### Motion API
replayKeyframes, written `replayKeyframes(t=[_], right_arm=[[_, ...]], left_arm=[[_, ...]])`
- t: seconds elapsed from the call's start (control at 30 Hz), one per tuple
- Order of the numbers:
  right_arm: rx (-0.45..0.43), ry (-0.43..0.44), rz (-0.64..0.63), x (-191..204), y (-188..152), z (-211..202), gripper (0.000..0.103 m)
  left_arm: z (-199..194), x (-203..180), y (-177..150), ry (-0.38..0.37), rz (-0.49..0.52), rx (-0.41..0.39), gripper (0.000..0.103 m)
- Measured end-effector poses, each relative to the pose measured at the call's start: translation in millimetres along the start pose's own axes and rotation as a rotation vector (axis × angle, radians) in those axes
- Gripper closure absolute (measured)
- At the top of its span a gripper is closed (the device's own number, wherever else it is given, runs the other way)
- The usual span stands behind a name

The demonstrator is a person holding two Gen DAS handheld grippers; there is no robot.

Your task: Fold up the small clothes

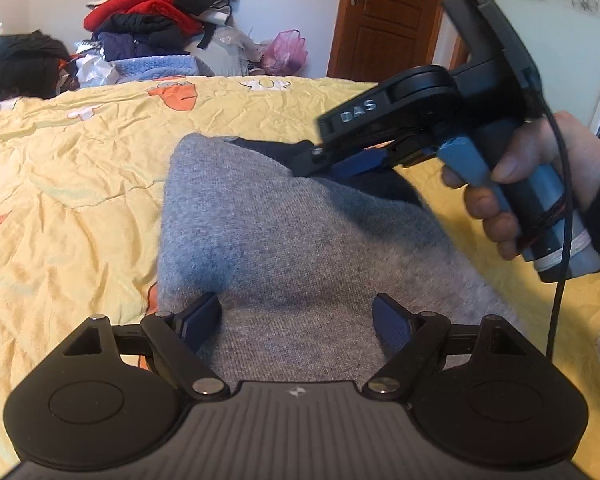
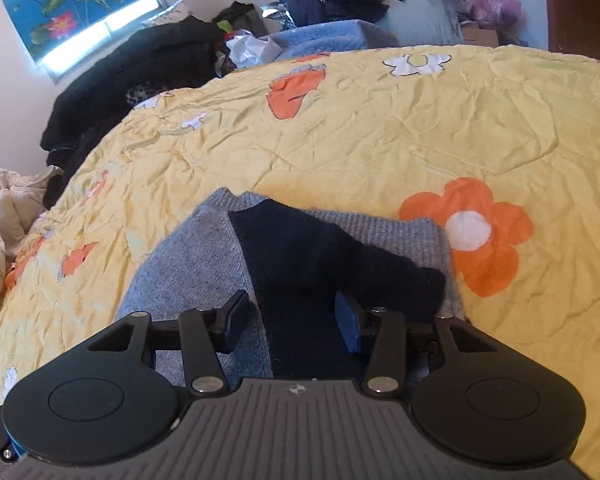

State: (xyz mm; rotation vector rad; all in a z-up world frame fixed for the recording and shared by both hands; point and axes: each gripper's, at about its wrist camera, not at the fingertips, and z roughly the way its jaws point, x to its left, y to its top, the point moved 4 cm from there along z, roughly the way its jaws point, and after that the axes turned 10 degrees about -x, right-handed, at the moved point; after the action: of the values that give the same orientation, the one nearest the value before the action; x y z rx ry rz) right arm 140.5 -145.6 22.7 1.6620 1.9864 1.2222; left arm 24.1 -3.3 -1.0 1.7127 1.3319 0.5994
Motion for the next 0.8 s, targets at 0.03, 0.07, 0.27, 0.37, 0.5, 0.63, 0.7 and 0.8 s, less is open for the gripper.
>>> replayKeyframes(t=[0.03, 0.07, 0.27, 0.37, 0.5, 0.63, 0.7, 0.8], right_arm=[[-0.008, -0.020, 0.004, 2, 3, -8, 0.053], [-0.031, -0.015, 0.007, 3, 4, -21, 0.051], [-0.104, 0.031, 0.048, -21, 3, -81, 0.048], [-0.086, -0.002, 0.107, -44, 5, -82, 0.046], [-0.048, 0.011, 0.102, -39, 3, -64, 0.046], [-0.028, -0.007, 0.078, -27, 5, -40, 0.045], [-0.020, -0.043, 0.081, -28, 7, -28, 0.044], [0.014, -0.070, 0.086, -30, 4, -9, 0.044]], left_arm=[[-9, 0, 1, -0.004, -0.001, -0.015, 0.019], [-19, -1, 1, -0.005, 0.020, -0.036, 0.019], [-76, -12, -33, 0.079, 0.382, -0.123, 0.019], [-78, -2, -50, 0.108, 0.398, -0.066, 0.019], [-73, 16, -44, 0.165, 0.311, -0.074, 0.029], [-60, 17, -40, 0.147, 0.292, -0.061, 0.047], [-53, 14, -42, 0.149, 0.293, -0.057, 0.061], [-48, 11, -42, 0.147, 0.265, -0.064, 0.086]])
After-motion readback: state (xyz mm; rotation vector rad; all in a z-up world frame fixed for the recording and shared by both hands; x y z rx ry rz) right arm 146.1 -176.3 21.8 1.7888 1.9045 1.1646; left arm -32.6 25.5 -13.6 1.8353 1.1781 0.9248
